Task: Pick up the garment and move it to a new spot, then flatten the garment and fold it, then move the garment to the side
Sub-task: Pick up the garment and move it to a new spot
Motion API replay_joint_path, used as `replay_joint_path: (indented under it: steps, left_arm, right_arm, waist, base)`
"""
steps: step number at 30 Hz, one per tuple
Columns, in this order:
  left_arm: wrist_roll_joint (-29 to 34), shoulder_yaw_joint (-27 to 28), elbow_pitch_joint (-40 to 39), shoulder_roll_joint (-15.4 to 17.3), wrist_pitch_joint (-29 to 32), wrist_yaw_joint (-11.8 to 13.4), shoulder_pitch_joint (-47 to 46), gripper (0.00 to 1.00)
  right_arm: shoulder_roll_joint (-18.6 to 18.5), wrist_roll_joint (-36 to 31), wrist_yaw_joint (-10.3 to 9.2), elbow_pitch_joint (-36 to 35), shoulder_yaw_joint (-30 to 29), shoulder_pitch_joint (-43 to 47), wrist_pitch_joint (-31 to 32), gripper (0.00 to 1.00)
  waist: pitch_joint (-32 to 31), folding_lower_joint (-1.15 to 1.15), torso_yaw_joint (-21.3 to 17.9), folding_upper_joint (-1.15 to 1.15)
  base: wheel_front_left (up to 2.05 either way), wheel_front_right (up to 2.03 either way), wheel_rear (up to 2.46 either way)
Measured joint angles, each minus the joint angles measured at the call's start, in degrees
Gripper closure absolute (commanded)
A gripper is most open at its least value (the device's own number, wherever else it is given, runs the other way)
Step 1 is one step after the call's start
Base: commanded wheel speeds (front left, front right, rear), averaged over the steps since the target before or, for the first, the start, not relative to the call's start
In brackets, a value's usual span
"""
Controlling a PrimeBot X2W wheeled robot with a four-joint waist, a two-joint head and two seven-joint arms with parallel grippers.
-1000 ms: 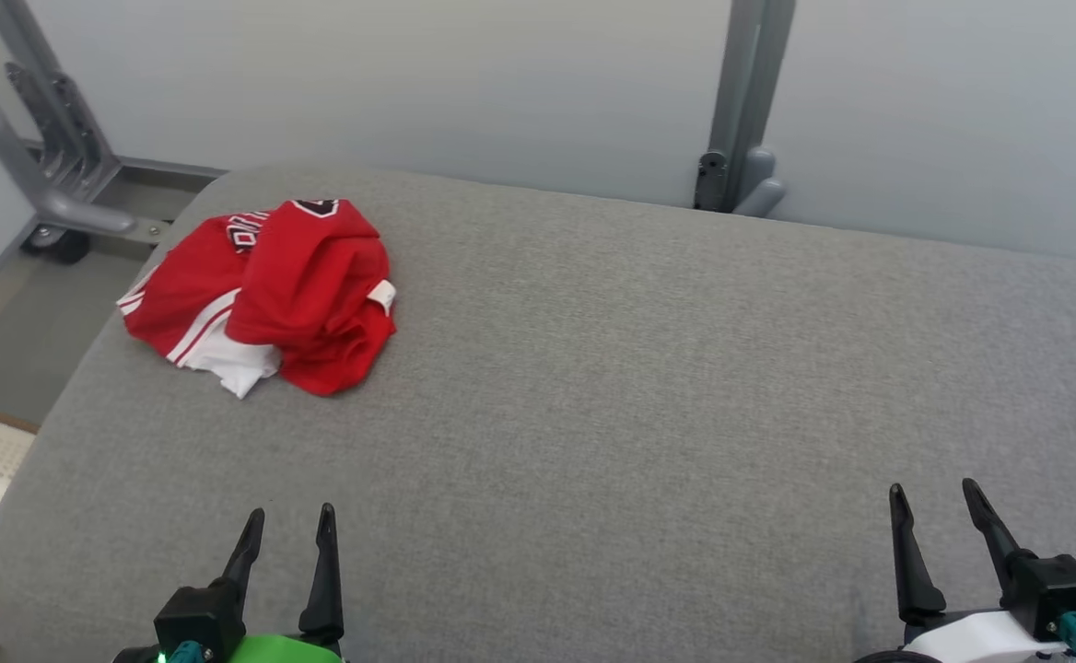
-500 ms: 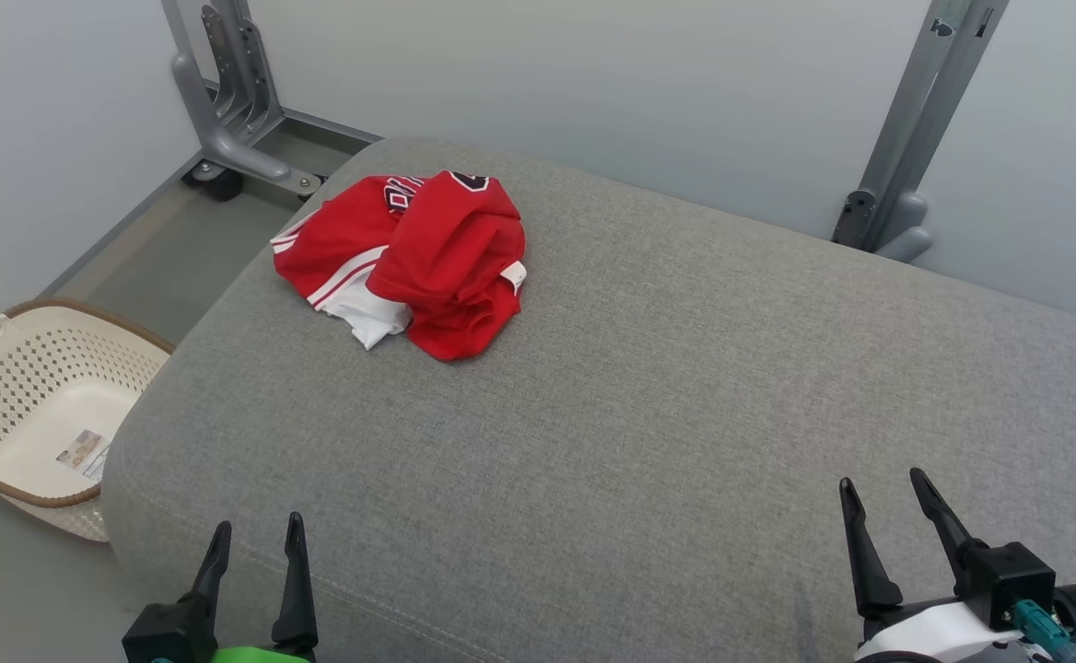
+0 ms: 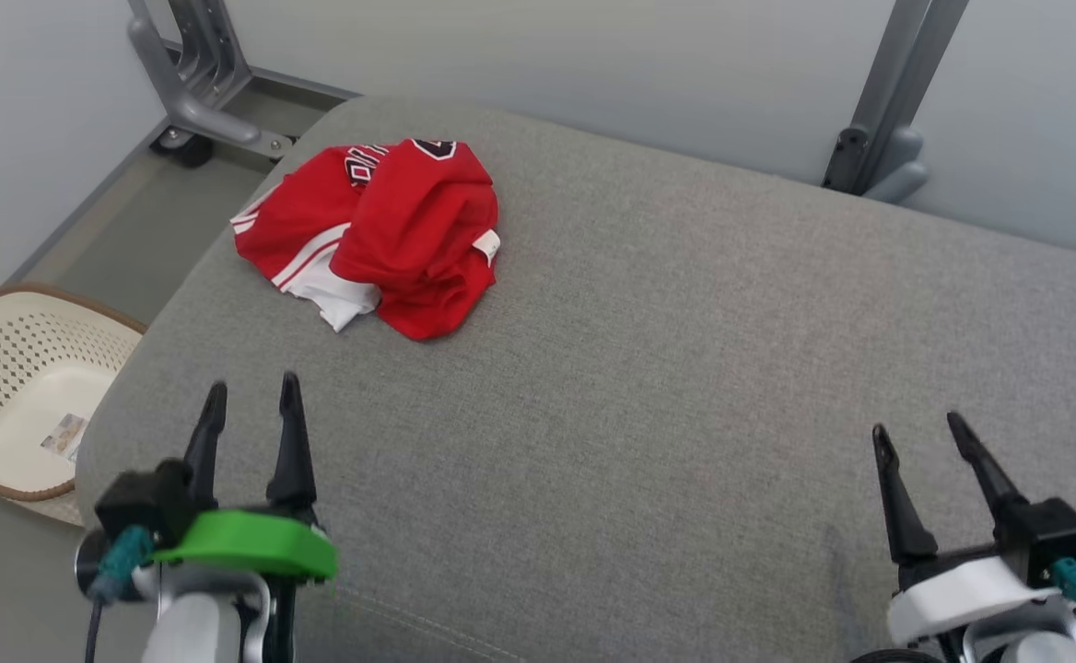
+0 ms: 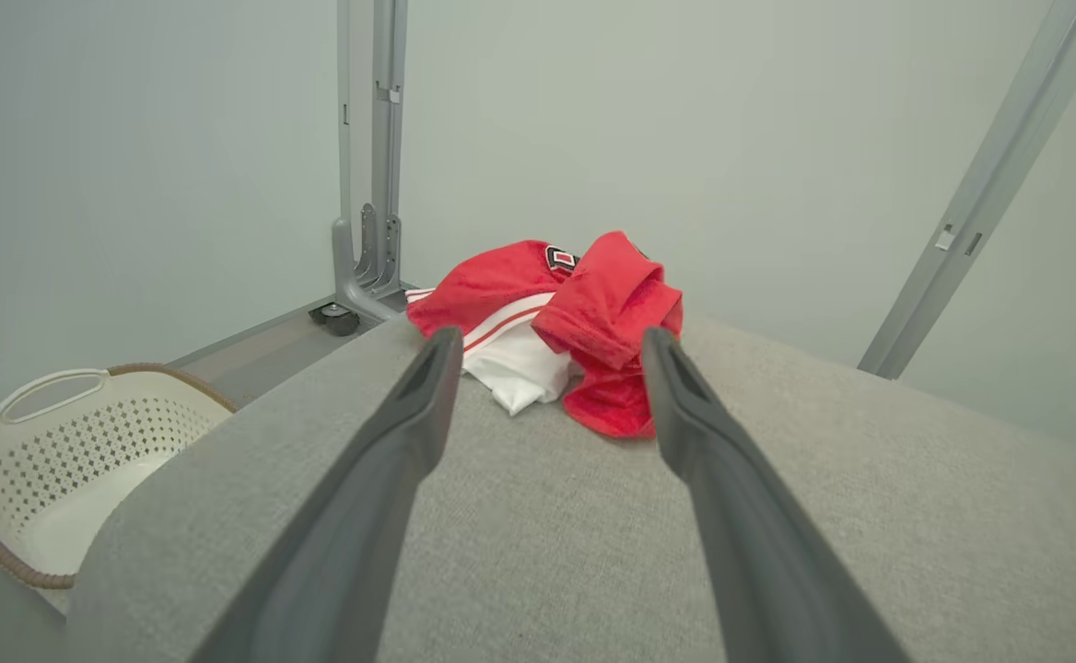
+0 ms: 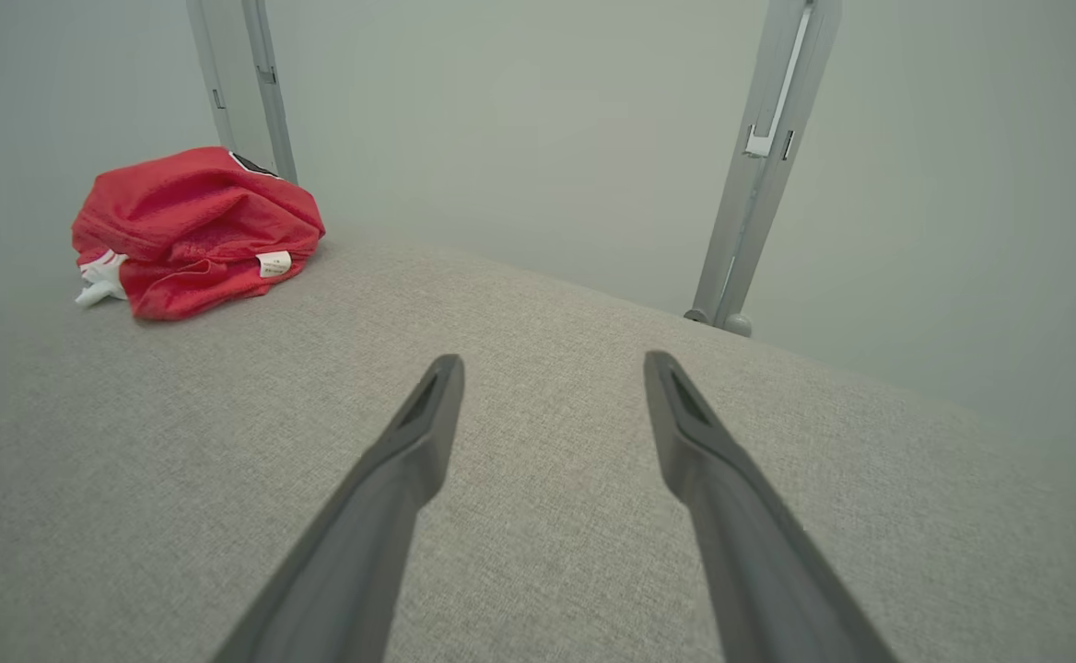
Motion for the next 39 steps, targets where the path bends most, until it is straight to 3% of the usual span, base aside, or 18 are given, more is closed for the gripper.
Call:
replay_joint_path:
  steps: [7,13,16,24,25,26,27,28,29,34,39]
  left_arm:
    - [-4.53,-2.45,11.20,0.38,3.50,-1.66,-19.13,0.00]
    - [-6.25,-2.70,23.70,3.98,10.29,-2.42,-34.18,0.00]
    - [-6.94,-1.64,30.69,6.20,12.66,-2.23,-39.07,0.00]
    - [-9.81,0.23,45.33,7.84,14.46,-2.23,-45.81,0.00]
    - [-9.79,0.01,46.60,7.94,14.37,-2.25,-45.98,0.11]
    - [-9.69,-0.32,47.91,8.13,14.00,-2.40,-46.08,0.11]
    - [-9.68,-0.34,49.08,8.36,13.67,-2.38,-46.17,0.56]
    - [-9.69,-0.26,49.97,8.58,13.05,-2.38,-46.20,0.85]
    - [-9.94,0.19,50.94,8.71,12.44,-2.38,-46.35,1.00]
    - [-11.65,0.11,51.45,7.71,8.23,-2.70,-46.60,1.00]
    - [-11.40,-4.81,46.48,5.01,4.65,-2.90,-46.62,1.00]
  right_arm:
    - [-5.54,-0.05,0.00,-2.68,1.18,-7.30,0.00,0.00]
    - [-8.82,0.10,-0.01,-3.35,2.61,-9.92,0.00,0.00]
    - [-9.43,0.49,0.00,-3.86,3.48,-10.07,0.00,0.00]
    - [-11.07,1.24,0.00,-5.28,5.09,-9.92,0.00,0.00]
    - [-11.20,1.37,0.00,-5.41,5.15,-9.77,0.00,0.00]
    - [-11.33,1.42,0.00,-5.46,5.20,-9.60,0.00,0.00]
    - [-11.40,1.59,0.00,-5.50,5.13,-9.44,0.00,0.00]
    - [-11.48,1.65,0.00,-5.57,5.03,-9.34,0.00,0.00]
    - [-11.49,1.78,0.00,-5.63,4.97,-9.24,0.00,0.00]
    - [-10.23,2.55,0.00,-5.25,5.09,-9.18,0.00,0.00]
    - [-7.45,3.22,0.00,-4.22,5.59,-9.16,0.00,0.00]
  waist:
    - [8.36,0.00,-1.60,0.00]
    - [16.05,0.01,-3.79,0.00]
    - [19.00,0.01,-5.48,0.00]
    - [23.40,0.02,-11.75,0.00]
    - [23.74,0.02,-12.47,0.00]
    - [24.02,0.01,-13.16,0.00]
    - [24.26,0.01,-13.82,0.00]
    - [24.44,0.01,-14.40,0.00]
    - [24.55,0.01,-14.95,0.00]
    - [23.72,0.01,-16.49,0.00]
    - [21.68,0.01,-16.81,0.00]
  base:
    - [0.00,0.00,0.00]
    - [0.00,0.00,0.00]
    - [0.00,0.00,0.00]
    - [0.00,0.00,0.00]
    - [0.00,0.00,0.00]
    - [0.00,0.00,0.00]
    - [0.00,0.00,0.00]
    - [0.00,0.00,0.00]
    - [0.00,0.00,0.00]
    - [0.00,0.00,0.00]
    - [0.00,0.00,0.00]
